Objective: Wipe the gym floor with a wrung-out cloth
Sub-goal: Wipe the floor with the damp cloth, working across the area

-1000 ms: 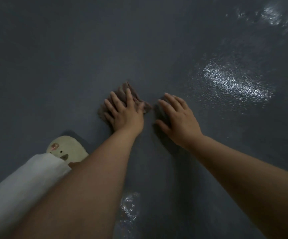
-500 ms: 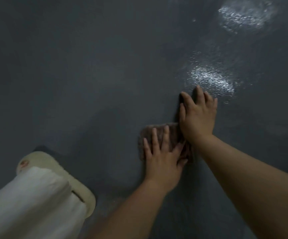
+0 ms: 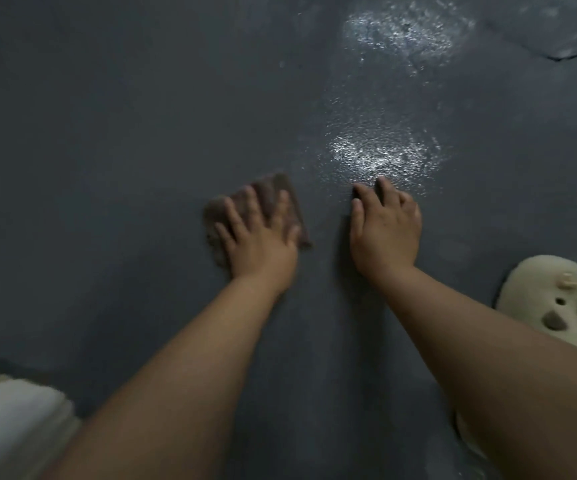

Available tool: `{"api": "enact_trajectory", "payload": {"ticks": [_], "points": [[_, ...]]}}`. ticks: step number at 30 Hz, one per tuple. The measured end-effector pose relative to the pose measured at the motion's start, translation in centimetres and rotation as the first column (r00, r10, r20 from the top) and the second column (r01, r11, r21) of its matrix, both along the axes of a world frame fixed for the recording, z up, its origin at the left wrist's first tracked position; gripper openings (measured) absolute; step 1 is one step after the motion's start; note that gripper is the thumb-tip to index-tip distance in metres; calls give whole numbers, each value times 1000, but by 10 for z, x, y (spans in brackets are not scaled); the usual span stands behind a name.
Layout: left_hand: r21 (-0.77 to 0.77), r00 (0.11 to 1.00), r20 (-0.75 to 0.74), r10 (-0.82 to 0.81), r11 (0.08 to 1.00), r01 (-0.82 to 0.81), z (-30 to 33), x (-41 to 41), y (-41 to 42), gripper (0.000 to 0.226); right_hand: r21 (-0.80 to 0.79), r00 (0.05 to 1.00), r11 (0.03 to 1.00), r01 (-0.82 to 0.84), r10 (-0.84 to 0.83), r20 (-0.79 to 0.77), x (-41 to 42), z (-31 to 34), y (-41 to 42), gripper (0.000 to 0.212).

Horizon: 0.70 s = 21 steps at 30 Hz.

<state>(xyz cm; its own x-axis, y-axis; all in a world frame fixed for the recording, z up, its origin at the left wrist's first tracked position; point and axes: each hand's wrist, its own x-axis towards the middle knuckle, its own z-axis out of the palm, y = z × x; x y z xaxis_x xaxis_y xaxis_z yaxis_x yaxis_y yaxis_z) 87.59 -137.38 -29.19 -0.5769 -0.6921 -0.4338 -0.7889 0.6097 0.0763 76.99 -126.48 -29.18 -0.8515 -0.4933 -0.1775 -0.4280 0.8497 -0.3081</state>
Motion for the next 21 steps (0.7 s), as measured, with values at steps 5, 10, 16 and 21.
{"api": "enact_trajectory", "payload": {"ticks": [5,10,16,21], "points": [[96,859,-82,-505,854,512,2,14,87,54,-36,998,998,53,-53,20,-9,2,-2,46],[-45,696,-36,-717,697,715,2,12,7,60,-64,998,997,53,-50,43,-14,7,0,48],[21,993,62,105,994,-107,5,-25,-39,57,-68,989,993,-91,99,111,-20,8,18,36],[58,955,56,-291,956,288,11,-32,66,59,-98,968,988,-115,134,211,-24,18,29,39]]}}
